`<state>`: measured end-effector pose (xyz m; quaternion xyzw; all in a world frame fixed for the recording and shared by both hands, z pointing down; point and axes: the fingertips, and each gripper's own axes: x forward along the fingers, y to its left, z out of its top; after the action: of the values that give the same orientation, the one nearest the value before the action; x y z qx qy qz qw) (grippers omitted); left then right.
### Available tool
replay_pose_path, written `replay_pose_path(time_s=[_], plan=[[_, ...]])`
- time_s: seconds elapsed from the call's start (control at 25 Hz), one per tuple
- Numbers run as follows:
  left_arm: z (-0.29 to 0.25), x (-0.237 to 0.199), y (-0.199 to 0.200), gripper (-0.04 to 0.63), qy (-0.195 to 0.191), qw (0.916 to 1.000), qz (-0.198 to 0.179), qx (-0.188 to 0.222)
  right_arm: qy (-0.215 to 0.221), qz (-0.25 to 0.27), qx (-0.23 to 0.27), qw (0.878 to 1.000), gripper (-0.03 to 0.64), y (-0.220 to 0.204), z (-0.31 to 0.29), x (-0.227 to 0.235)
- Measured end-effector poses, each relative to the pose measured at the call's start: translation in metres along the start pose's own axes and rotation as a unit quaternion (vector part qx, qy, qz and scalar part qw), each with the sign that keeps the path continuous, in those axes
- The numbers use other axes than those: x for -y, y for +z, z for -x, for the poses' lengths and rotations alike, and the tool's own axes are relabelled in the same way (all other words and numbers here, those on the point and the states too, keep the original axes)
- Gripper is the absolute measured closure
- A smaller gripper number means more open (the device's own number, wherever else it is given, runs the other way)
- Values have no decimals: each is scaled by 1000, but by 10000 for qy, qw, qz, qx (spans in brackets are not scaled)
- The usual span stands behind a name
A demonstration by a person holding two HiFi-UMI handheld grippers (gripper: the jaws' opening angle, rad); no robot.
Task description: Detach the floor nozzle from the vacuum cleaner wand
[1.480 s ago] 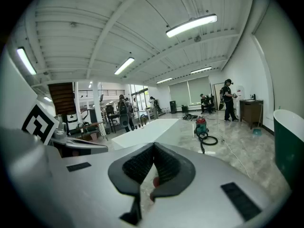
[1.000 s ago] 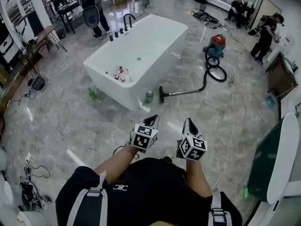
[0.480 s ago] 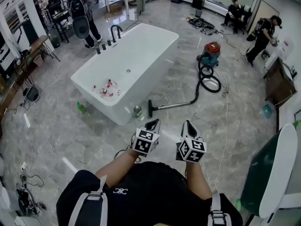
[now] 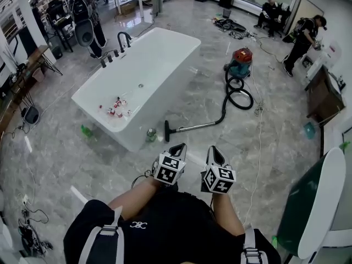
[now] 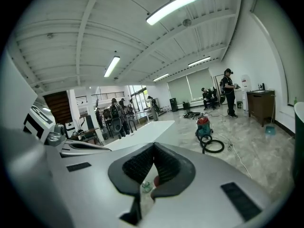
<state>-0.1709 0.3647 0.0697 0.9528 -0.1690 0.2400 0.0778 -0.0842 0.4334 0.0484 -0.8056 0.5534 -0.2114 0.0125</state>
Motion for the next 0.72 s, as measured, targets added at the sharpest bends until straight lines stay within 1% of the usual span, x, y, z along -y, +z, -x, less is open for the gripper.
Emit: replay_pose_path(time_s=[0.12, 0.24, 0.36, 0.44, 0.56, 0.72], plan=[[-26, -8, 8, 597, -93, 9999, 89, -40, 47, -17, 46, 10000, 611, 6, -18, 10], [-53, -22, 24, 596, -170, 9997, 153, 65, -68, -65, 52, 9999, 611, 10, -43, 24], [-88, -38, 33, 597, -249, 9996, 150, -38, -169, -5, -23, 9999, 611, 17, -71, 40], [-110, -49, 47, 597, -261, 9995, 163, -3, -231, 18, -78, 9997, 611, 21, -91, 52], [-152, -68, 63, 597, -373, 9992, 137, -27, -376, -48, -126, 9992, 611, 32, -130, 76], [-209, -98, 87, 597, -609, 9976, 313, -133, -449, -196, -157, 9987, 611, 60, -193, 100]])
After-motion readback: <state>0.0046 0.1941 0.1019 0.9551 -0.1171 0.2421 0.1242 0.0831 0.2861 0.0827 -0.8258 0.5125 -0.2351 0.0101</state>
